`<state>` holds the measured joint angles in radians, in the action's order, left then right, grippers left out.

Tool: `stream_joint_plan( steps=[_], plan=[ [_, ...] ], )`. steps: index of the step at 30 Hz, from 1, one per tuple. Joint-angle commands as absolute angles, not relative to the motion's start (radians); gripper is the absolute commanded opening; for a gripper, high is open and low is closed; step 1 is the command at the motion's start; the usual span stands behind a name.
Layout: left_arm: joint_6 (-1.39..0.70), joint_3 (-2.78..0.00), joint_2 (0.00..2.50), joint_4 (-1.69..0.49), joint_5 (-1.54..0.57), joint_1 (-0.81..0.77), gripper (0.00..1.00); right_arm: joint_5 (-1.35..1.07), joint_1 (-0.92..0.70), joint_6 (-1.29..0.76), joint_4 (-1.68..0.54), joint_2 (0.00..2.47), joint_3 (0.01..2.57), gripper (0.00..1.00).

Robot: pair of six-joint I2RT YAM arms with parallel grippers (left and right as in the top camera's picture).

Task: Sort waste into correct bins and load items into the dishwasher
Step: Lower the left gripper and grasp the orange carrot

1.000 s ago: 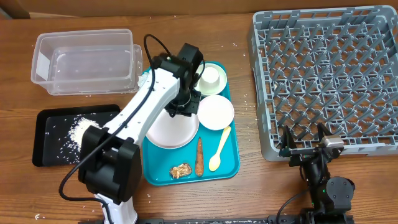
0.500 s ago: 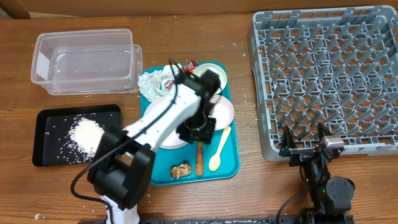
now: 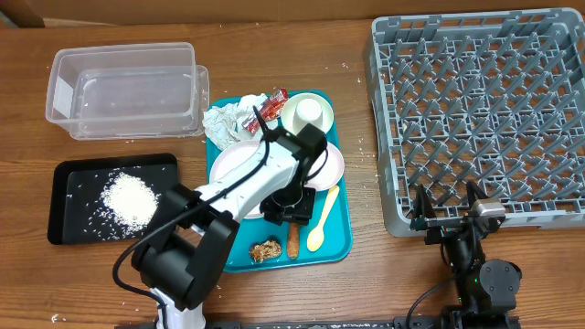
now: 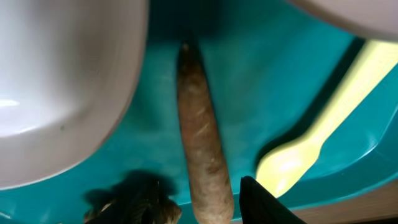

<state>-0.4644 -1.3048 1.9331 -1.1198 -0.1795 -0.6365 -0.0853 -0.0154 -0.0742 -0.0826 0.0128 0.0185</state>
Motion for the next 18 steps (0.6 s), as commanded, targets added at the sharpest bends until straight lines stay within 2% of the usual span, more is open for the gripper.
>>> stream_joint_plan(
  steps=[1,9,11,18],
  plan=[
    [-0.46,-1.272,1.933,-1.095,-0.165,-0.658,0.47,-0.076,-0.019,-0.071,-0.077,0.005,0.008,1.0],
    [-0.472,-1.235,1.933,-1.084,-0.15,-0.664,0.48,-0.076,-0.019,-0.071,-0.077,0.005,0.008,1.0],
    [-0.472,-1.219,1.933,-1.073,-0.15,-0.665,0.45,-0.076,-0.019,-0.071,-0.077,0.005,0.008,1.0],
    [-0.423,-1.213,1.933,-1.023,-0.22,-0.664,0.42,-0.076,-0.019,-0.071,-0.077,0.005,0.008,1.0]
  ],
)
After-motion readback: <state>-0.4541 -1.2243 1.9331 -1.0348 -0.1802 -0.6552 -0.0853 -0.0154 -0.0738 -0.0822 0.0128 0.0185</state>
